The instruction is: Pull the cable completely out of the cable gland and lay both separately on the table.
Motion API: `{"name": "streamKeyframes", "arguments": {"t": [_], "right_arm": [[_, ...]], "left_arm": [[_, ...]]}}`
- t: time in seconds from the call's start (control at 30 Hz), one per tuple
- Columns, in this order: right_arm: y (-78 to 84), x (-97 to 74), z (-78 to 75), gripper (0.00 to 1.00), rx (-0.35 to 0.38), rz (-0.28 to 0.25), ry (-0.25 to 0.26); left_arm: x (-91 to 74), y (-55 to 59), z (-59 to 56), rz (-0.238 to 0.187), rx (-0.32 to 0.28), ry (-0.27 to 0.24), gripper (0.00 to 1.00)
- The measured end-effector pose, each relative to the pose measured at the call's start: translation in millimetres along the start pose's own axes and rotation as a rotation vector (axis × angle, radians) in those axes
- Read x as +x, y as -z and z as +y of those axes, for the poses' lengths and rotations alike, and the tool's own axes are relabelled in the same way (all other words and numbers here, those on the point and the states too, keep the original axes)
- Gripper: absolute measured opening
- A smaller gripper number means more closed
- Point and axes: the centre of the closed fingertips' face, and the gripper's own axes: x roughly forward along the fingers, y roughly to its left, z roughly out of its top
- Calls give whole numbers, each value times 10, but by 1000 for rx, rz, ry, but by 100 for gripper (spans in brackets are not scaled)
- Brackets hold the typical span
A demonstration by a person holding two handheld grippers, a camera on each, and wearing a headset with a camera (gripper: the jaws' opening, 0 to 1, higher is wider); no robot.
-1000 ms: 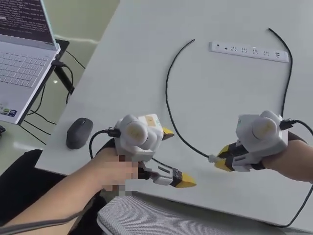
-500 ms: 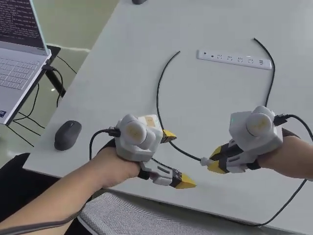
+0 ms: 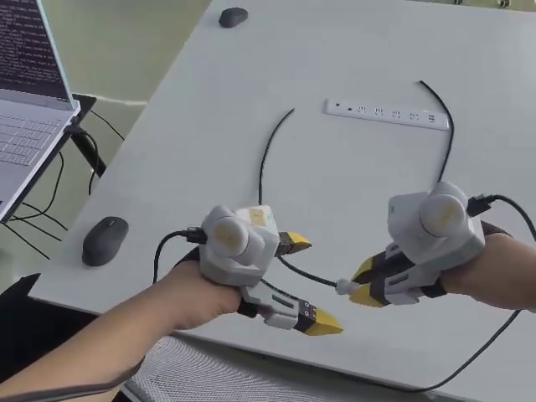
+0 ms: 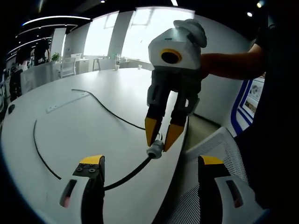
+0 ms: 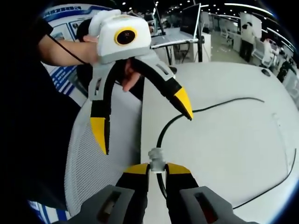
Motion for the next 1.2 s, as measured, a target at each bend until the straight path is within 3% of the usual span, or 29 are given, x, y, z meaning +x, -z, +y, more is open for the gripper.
{"name": "streamKeyframes", "arguments": {"t": [0.17, 0.4, 0.57, 0.8, 0.93, 1.2], "right_arm": [[18, -67, 32, 7, -42, 9, -3], [18, -105, 39, 7, -58, -2, -11], [19, -128, 33, 7, -73, -10, -10], [49, -159, 35, 7, -73, -19, -21], [60, -176, 50, 7, -80, -25, -29], [46, -215, 41, 7, -88, -56, -36]], "left_arm": [[99, 2, -20, 3, 3, 26, 75], [177, -53, -36, -20, -41, 69, 63], [192, -72, -27, -24, -59, 76, 51], [224, -53, -48, -19, -56, 84, 46], [236, -115, -88, -49, -76, 98, 40], [257, -167, -94, -58, -90, 119, 29]]}}
